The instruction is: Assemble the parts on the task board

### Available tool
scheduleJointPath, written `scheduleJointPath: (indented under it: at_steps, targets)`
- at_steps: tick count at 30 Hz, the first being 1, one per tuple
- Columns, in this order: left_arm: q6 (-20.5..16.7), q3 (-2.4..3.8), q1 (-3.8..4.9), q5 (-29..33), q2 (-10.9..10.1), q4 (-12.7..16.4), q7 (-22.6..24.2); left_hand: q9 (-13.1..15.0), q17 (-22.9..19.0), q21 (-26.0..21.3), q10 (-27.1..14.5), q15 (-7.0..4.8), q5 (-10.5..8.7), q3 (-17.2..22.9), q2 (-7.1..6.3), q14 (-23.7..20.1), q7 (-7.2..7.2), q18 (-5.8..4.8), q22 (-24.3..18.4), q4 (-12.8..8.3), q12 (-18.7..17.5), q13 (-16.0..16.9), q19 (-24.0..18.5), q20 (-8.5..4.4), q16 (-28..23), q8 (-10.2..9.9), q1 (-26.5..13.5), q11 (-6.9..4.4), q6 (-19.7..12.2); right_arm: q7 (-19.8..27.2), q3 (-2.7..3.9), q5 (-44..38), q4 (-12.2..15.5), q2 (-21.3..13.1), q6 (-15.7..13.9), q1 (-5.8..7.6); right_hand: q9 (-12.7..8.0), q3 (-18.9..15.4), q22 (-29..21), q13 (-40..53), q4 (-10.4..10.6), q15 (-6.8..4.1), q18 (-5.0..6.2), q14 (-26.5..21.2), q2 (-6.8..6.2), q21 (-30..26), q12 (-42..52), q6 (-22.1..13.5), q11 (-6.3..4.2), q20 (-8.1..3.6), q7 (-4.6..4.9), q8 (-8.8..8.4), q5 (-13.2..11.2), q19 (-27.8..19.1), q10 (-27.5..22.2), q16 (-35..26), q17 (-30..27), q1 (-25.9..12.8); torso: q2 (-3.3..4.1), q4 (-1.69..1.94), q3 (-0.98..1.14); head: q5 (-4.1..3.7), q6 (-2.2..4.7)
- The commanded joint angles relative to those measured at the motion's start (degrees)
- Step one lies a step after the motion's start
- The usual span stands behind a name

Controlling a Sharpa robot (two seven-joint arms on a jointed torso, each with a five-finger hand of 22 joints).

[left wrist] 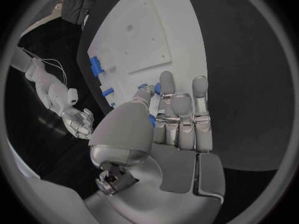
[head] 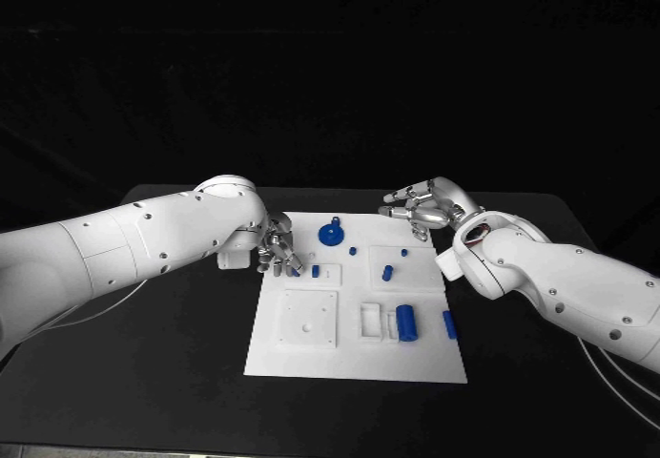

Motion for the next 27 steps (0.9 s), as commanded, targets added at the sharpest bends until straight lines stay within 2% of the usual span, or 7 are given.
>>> scheduleJointPath:
  at_steps: [1,18,27]
  targets:
    - [-0.4,0.00,-0.04,1.0,0.0,-0.2,0.2,0.2,0.1,0.2,2.5,-0.46,0.31,12.3,0.11,0.1,0.04,0.94,1.2,-12.5,0.2,0.0,0.0,-0.26,0.2,0.2,0.3,-0.68,0.4,0.3,0.03,-0.1,0.1,0.0,0.7,-0.04,0.1,0.2,4.3,0.0,0.0,-0.13,0.95,-0.2,-0.02,-0.1,-0.2,0.3,-0.10,-0.05,0.07,0.02,0.2,0.9,-0.5,-0.2,0.0,-0.7,-0.01,0.01,0.00,-0.06,-0.05]
    - [4.7,0.16,1.41,6.1,-0.1,-1.2,0.9,0.4,0.1,0.2,2.5,-0.44,0.29,12.4,0.17,0.0,0.07,0.86,1.2,-12.7,0.2,0.0,-0.3,-0.28,0.1,0.2,0.3,-0.67,0.3,0.3,0.03,-0.1,0.0,0.0,0.6,-0.04,0.1,0.2,4.3,0.0,0.0,-0.13,0.95,-0.2,-0.02,-0.1,-0.2,0.3,-0.10,-0.05,0.07,0.02,0.2,0.9,-0.5,-0.2,0.0,-0.7,0.04,0.00,-0.05,-0.03,-0.20]
    - [10.2,0.19,1.76,8.9,1.0,-3.8,1.3,0.4,0.1,0.4,2.5,-0.42,0.28,12.4,0.22,-0.2,0.11,0.81,1.3,-12.8,0.1,0.0,-0.5,-0.27,0.1,0.1,0.3,-0.63,0.2,0.2,0.03,-0.1,0.0,0.1,0.7,-0.04,0.1,0.2,4.3,0.0,0.0,-0.13,0.95,-0.2,-0.02,-0.1,-0.2,0.3,-0.10,-0.05,0.07,0.02,0.2,0.9,-0.5,-0.2,0.0,-0.7,0.05,0.01,-0.04,-0.09,-0.35]
